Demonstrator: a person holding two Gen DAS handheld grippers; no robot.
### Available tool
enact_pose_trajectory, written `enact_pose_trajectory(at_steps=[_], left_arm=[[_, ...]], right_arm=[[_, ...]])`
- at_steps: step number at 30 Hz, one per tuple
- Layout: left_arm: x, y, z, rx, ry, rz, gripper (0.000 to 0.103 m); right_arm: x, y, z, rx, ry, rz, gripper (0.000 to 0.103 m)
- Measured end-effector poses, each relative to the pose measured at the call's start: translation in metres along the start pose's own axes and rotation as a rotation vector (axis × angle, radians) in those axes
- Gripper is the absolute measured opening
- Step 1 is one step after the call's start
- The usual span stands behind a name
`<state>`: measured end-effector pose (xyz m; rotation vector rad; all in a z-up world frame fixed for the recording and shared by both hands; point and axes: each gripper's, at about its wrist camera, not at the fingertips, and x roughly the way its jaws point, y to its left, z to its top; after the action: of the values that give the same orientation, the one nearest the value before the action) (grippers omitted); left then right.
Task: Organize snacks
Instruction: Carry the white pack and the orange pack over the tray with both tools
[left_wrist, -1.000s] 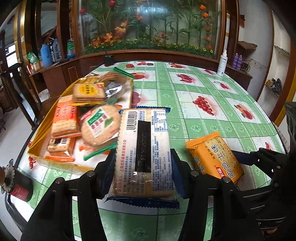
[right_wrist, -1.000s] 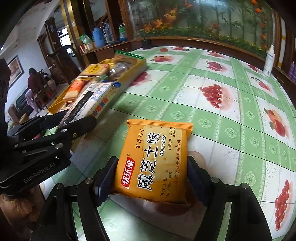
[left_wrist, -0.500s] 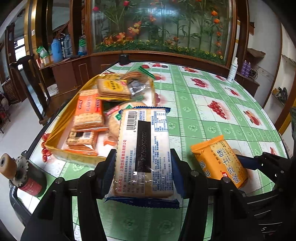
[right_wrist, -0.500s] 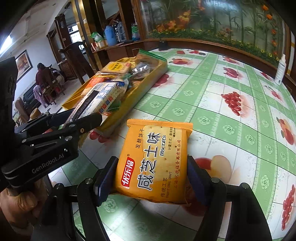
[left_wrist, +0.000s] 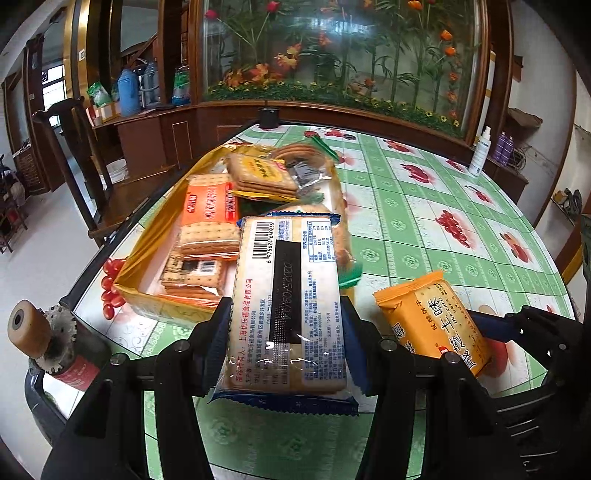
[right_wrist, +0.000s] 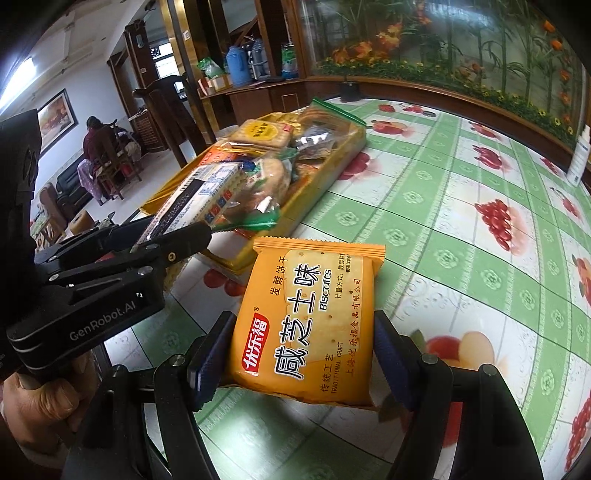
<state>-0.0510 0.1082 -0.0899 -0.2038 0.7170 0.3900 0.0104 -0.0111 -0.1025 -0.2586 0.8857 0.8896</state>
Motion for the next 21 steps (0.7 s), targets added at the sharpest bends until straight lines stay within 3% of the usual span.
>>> enact_pose_trajectory(at_steps=[11, 21], left_arm=[[0.011, 0.022, 0.01, -0.05, 0.015, 0.018, 0.054], [0.026, 0.031, 0.032, -0.076, 0.03, 0.008, 0.054]], right_arm=[[0.014, 0.012, 0.025, -0.022, -0.014, 0.034, 0.074], [0.025, 0.007, 0.071, -0.006, -0.074, 0.067, 0.074]])
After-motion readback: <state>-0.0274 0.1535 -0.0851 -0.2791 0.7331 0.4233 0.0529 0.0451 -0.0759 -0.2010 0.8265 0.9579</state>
